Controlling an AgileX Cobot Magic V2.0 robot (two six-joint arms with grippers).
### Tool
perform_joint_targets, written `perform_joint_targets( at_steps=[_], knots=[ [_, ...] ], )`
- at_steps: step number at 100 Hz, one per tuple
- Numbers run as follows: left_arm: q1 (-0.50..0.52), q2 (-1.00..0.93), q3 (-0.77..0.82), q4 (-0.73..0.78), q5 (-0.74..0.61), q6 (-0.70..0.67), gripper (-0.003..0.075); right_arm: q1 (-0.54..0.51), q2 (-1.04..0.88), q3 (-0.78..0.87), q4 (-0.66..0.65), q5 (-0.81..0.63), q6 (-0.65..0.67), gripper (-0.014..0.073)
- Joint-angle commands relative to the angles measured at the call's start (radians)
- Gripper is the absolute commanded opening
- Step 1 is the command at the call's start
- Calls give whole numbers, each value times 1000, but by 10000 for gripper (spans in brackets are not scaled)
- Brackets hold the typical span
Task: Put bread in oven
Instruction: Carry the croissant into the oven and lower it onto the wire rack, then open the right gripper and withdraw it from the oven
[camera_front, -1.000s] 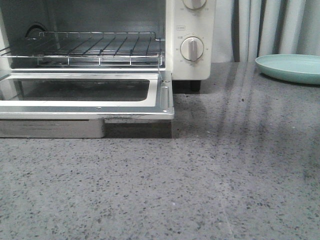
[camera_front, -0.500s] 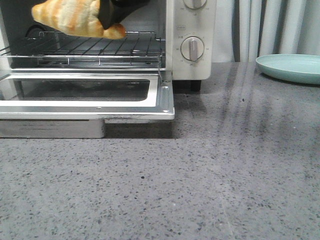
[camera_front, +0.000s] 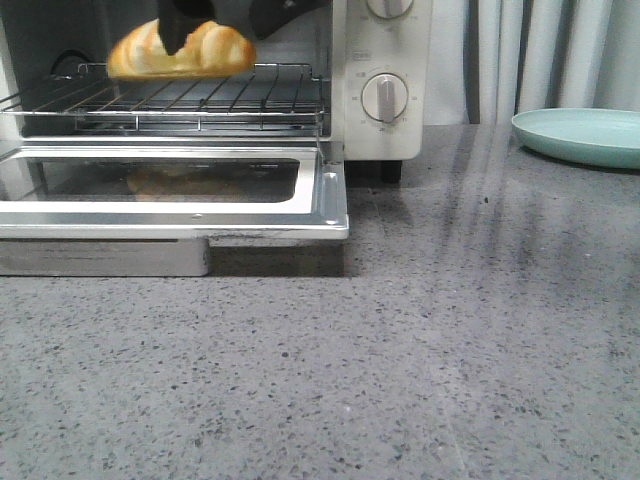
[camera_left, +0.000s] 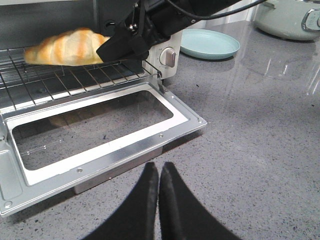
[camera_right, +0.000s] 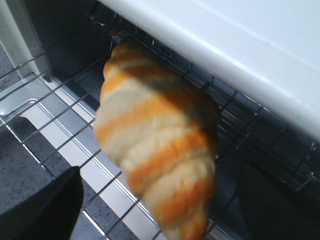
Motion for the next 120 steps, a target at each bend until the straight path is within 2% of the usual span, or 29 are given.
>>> perform_joint_targets(
  at_steps=[1, 18, 25, 32, 39, 44, 46, 67, 99, 120],
  knots=[
    [-8, 13, -28, -21, -82, -4, -21, -5, -50, -33, -8, -66, 4, 631],
    [-8, 13, -28, -21, -82, -4, -22, 19, -90, -33, 24, -11, 4, 628],
    [-8, 13, -28, -21, -82, -4, -22, 43, -113, -33, 25, 26, 4, 569],
    [-8, 13, -28, -21, -84, -4, -22, 66, -138, -30, 25, 46, 4, 415],
    [-8, 13, -28, -21, -93, -4, -22, 81, -161, -28, 25, 51, 4, 179],
    [-8, 13, -28, -19, -102, -4, -22, 92, -177, -24, 27, 52, 4, -25],
    [-8, 13, -28, -18, -107, -4, -22, 92, -182, -21, 30, 52, 4, -74],
    [-8, 13, -28, -18, -119, -4, -22, 133, -333, 84, 14, 32, 4, -69],
    [-8, 12, -28, 24, -138, -4, -22, 139, -832, 538, -150, -120, 4, -69],
    [-8, 12, -28, 88, -213, -4, -22, 119, -1117, 760, -192, -59, 4, -69]
  ],
)
